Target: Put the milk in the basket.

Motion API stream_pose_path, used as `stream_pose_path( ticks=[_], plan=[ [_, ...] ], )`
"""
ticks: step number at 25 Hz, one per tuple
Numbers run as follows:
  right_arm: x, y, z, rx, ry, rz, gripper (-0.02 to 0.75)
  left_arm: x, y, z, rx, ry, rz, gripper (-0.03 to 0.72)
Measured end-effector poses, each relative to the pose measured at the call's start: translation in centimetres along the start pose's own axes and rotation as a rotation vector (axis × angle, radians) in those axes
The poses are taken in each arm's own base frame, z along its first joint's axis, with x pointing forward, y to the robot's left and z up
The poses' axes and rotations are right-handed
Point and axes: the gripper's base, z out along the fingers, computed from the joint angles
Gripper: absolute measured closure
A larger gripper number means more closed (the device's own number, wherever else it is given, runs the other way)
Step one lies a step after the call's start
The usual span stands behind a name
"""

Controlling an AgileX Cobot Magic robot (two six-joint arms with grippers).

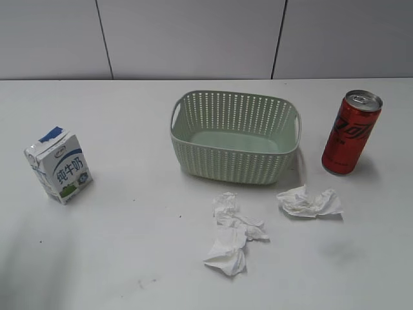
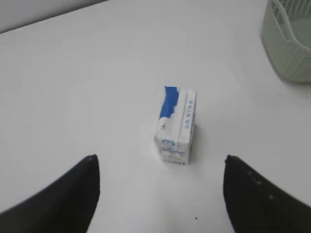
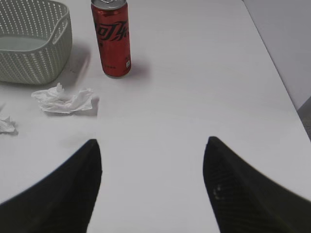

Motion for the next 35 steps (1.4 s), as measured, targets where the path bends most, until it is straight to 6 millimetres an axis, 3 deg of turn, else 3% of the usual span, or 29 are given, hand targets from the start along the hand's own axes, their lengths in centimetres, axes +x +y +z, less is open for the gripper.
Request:
stream_pose_path(
  ticks=[5,9,13,17,22,26,29,31,35],
  plan=[
    [0.0,0.0,0.0,0.000,0.000,0.000,0.226,-3.9,-0.8,5.3,0.109,0.129,0.077,0.100],
    [0.0,0.0,0.0,0.000,0.000,0.000,0.226,-5.5,-0.6,9.7,0.159,0.262,0.098,0.100],
    [0.0,0.0,0.0,0.000,0.000,0.000,0.226,-5.3,-0.2,13.9,0.181,0.400,0.124,0.100],
    [0.0,0.0,0.0,0.000,0.000,0.000,0.226,-3.6,0.0,16.9,0.190,0.512,0.151,0.100],
    [0.0,0.0,0.0,0.000,0.000,0.000,0.226,-2.1,0.0,19.1,0.203,0.579,0.149,0.100],
    [0.0,0.0,0.0,0.000,0.000,0.000,0.226,-1.5,-0.1,19.7,0.215,0.614,0.145,0.122],
    [0.0,0.0,0.0,0.000,0.000,0.000,0.226,-1.4,-0.1,19.7,0.219,0.625,0.145,0.247],
    [0.0,0.0,0.0,0.000,0.000,0.000,0.226,-1.4,-0.1,19.7,0.219,0.628,0.149,0.386],
    [0.0,0.0,0.0,0.000,0.000,0.000,0.226,-1.5,-0.1,19.3,0.221,0.630,0.152,0.381]
  ],
)
